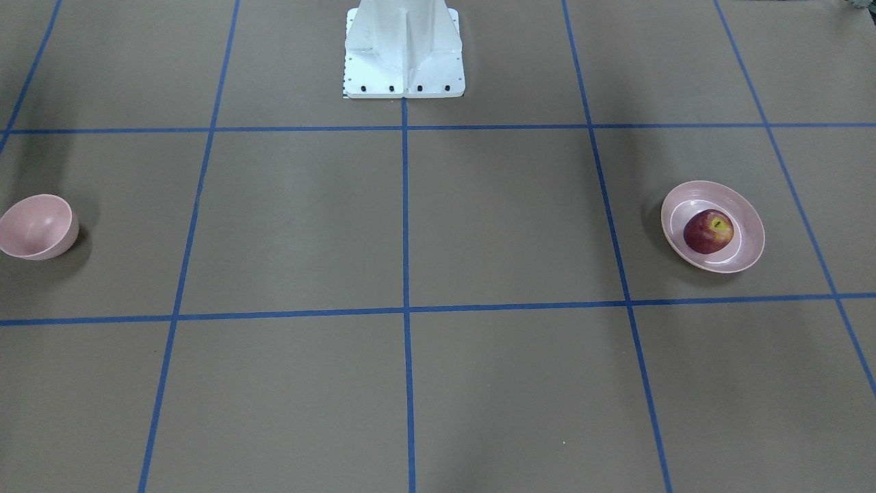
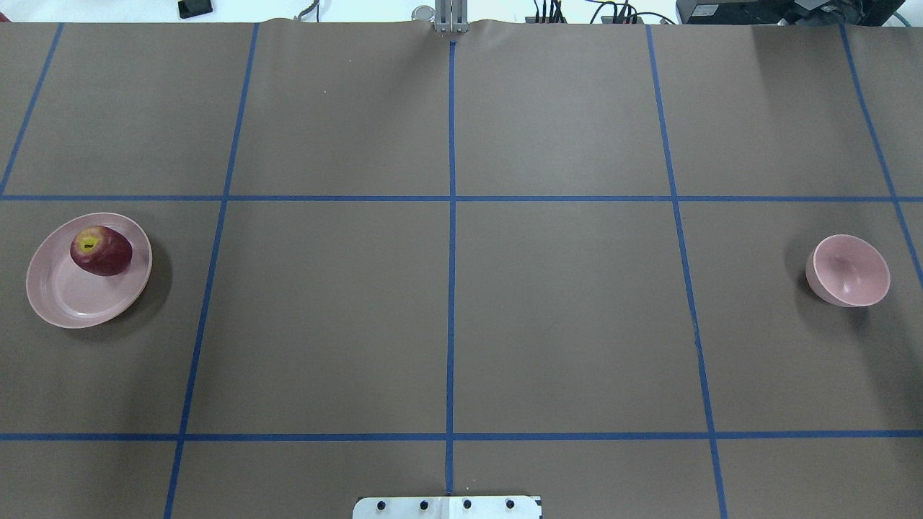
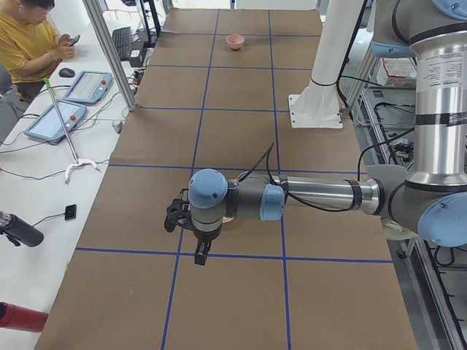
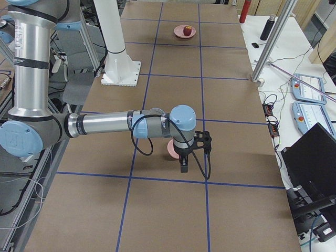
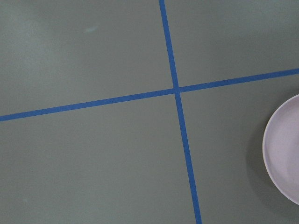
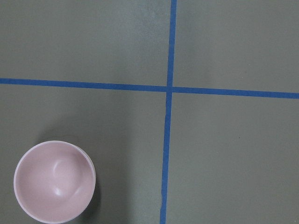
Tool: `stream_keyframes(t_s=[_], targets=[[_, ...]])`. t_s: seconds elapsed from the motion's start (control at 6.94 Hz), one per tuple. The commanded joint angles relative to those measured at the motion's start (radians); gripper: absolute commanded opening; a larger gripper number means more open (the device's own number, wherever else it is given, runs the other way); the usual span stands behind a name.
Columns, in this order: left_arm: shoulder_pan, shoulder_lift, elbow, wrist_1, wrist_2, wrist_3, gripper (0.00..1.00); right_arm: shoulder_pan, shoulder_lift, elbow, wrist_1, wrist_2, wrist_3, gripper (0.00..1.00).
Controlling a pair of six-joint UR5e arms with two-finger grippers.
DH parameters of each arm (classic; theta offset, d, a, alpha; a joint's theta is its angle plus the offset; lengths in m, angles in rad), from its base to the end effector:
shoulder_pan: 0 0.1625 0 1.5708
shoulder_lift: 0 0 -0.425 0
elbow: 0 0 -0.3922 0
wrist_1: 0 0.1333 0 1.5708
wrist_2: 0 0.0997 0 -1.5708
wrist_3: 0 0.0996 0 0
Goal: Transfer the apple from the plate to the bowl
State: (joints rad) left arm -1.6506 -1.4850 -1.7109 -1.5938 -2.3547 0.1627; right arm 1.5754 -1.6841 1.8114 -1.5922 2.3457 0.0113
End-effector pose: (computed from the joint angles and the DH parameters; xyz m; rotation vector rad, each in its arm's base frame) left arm -0.0995 -0.4536 0.6273 0.1676 0.7693 0.1089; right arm 0.0657 -0.4473 0.5952 0.0979 -0.7745 -0.0259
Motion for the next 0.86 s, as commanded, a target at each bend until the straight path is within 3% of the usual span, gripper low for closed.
stream_keyframes(t_s=[0.0,0.14,0.43,0.72], targets=[[0.0,0.0,-0.006,0.0,0.0,0.0,0.99,0.0,-0.008,0.003,0.047,0.004,-0.001,1.0],[0.0,-0.001,-0.033,0.0,0.0,0.003,0.99,0.0,-0.005,0.008,0.051,0.007,0.001,1.0],[0.0,-0.001,-0.041,-0.014,0.002,0.009,0.99,-0.006,0.009,0.02,0.046,0.102,0.013,1.0],[0.0,-0.018,-0.029,-0.015,0.0,0.0,0.99,-0.046,0.012,0.032,0.067,0.093,0.013,1.0]])
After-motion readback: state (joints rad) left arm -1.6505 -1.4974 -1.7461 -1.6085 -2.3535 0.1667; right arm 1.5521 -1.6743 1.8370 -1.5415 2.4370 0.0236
